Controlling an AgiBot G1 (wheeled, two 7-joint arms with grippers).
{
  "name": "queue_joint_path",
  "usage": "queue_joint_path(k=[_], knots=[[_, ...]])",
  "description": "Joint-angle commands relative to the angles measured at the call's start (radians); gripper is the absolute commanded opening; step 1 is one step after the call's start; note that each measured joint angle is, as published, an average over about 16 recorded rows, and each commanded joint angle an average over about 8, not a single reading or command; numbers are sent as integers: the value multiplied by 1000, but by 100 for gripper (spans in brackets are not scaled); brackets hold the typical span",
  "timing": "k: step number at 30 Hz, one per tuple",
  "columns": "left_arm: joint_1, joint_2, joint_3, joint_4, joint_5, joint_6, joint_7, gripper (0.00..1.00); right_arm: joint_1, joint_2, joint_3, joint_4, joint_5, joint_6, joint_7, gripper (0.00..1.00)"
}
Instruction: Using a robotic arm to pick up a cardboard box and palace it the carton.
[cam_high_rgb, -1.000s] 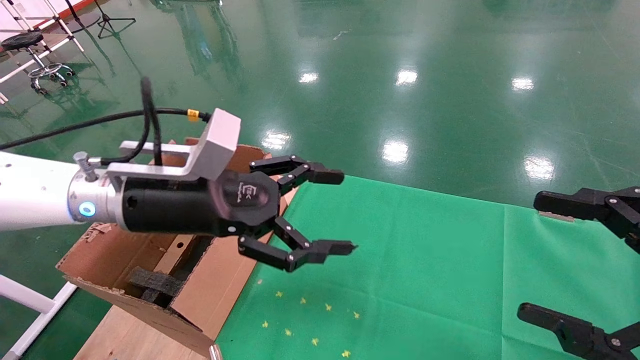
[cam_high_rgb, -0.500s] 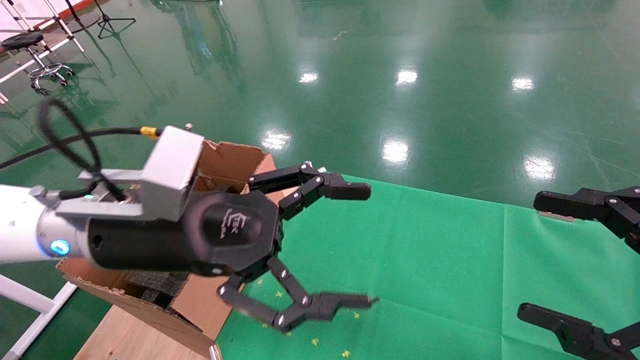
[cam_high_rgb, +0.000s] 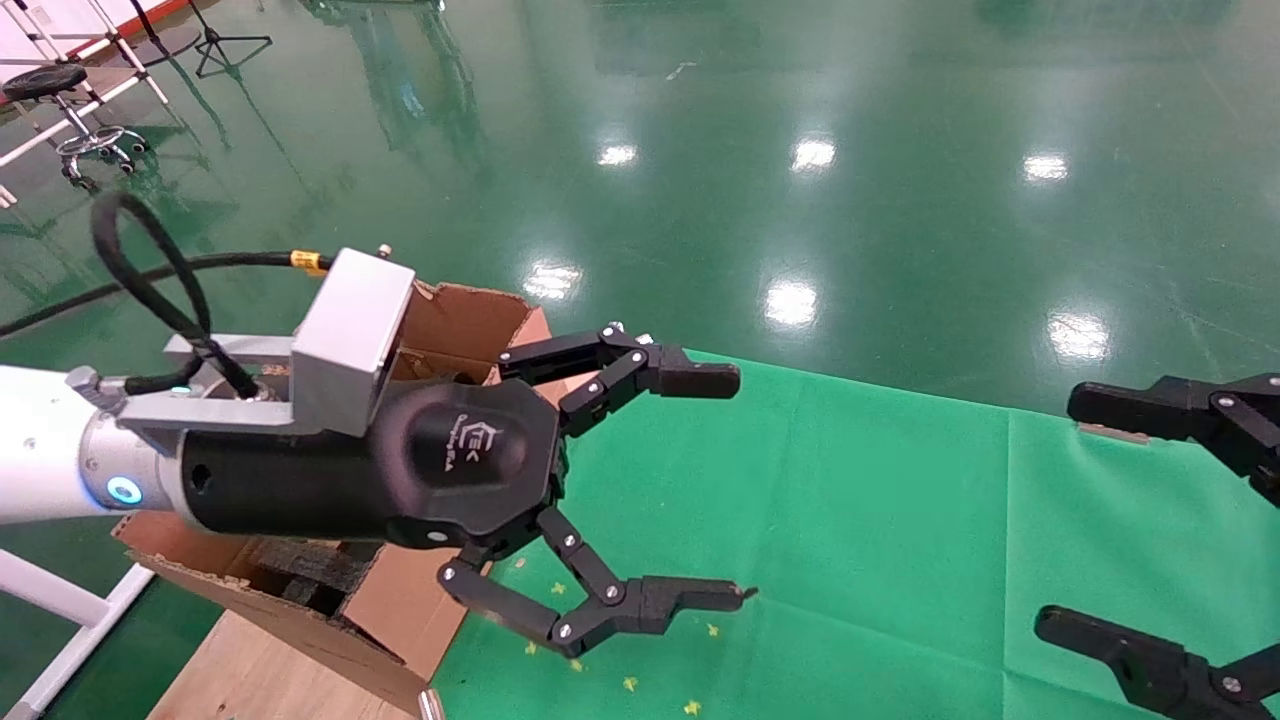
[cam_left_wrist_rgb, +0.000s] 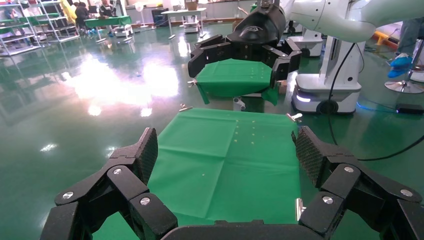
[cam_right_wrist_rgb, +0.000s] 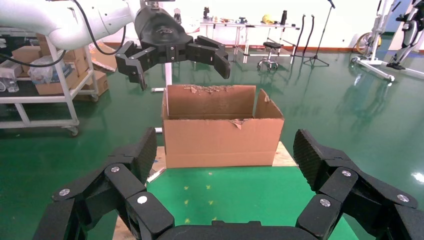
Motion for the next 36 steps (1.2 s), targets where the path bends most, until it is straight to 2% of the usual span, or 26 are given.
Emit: queue_joint_path(k=[1, 36], knots=[[-3, 0, 2, 2, 3, 0, -1, 100, 0, 0, 0, 0, 0, 0, 0, 100], [-14, -1, 12, 12, 13, -2, -4, 100, 0, 0, 0, 0, 0, 0, 0, 100]])
